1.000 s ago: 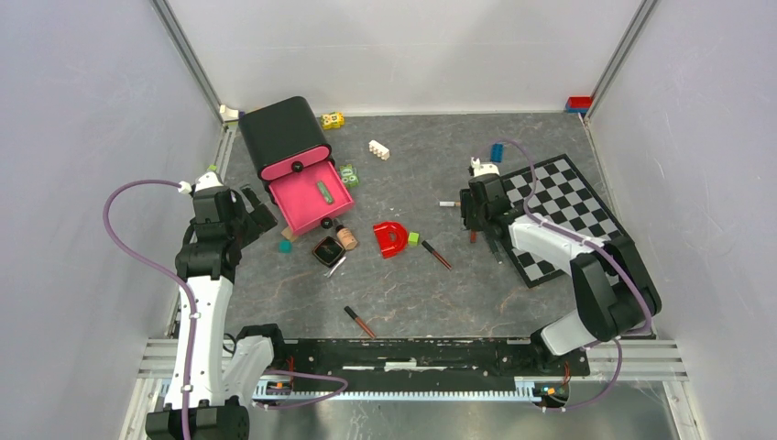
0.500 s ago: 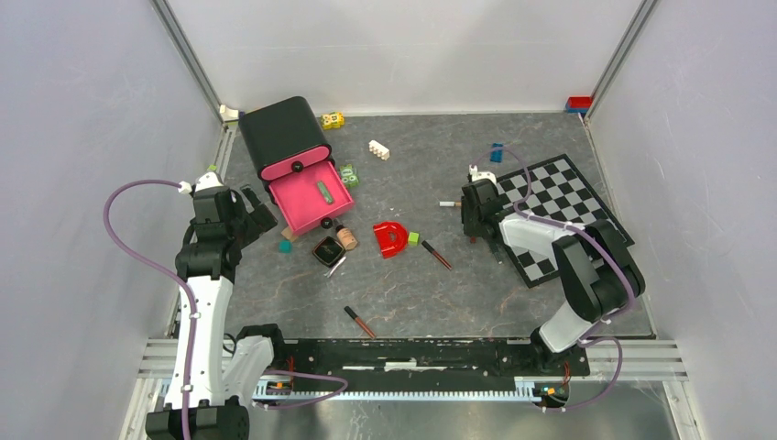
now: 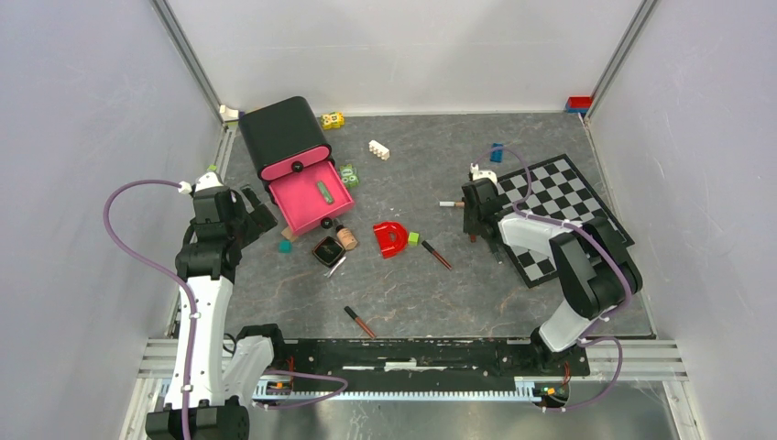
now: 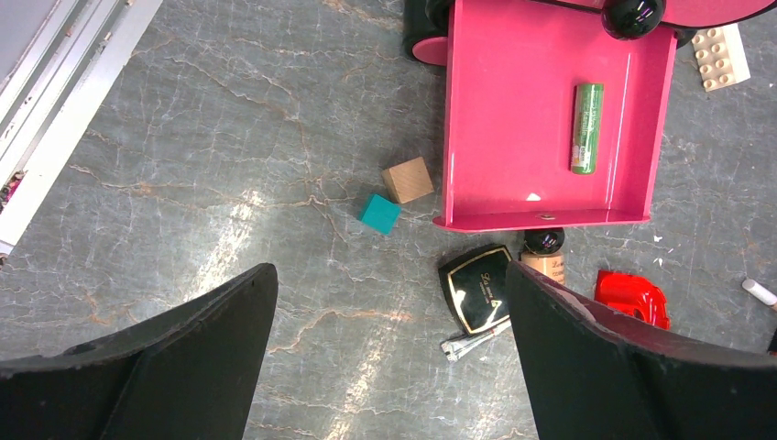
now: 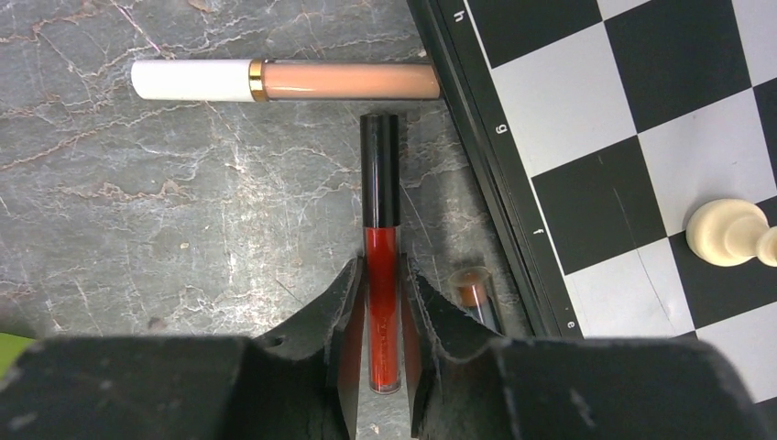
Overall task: Organize the makeup
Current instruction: Pick up the lipstick at the center of the board.
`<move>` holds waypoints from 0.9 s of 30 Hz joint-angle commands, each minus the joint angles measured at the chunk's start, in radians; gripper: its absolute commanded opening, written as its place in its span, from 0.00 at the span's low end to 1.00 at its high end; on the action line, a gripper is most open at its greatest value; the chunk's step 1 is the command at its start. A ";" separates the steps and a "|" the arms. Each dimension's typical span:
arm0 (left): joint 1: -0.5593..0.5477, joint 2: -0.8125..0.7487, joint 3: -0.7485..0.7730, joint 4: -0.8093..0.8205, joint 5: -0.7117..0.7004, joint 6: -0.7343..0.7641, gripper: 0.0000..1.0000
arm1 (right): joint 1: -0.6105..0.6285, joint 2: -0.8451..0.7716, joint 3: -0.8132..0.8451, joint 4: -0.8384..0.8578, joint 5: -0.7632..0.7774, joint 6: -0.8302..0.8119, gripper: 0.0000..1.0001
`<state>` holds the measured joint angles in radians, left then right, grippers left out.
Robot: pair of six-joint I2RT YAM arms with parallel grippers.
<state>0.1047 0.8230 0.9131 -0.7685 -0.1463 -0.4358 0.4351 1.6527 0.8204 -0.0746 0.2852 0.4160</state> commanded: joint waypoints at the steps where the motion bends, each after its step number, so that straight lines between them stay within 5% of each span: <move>1: 0.000 -0.005 0.001 0.037 0.008 0.012 1.00 | -0.007 0.038 -0.019 0.022 -0.030 0.014 0.24; 16: 0.000 0.016 0.004 0.032 -0.010 0.016 1.00 | -0.006 -0.107 -0.056 0.050 0.019 -0.014 0.03; 27: 0.001 0.017 0.002 0.034 0.002 0.012 1.00 | 0.004 -0.255 0.003 0.036 0.097 -0.019 0.00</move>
<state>0.1047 0.8429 0.9131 -0.7685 -0.1471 -0.4358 0.4316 1.4509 0.7685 -0.0685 0.3515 0.3965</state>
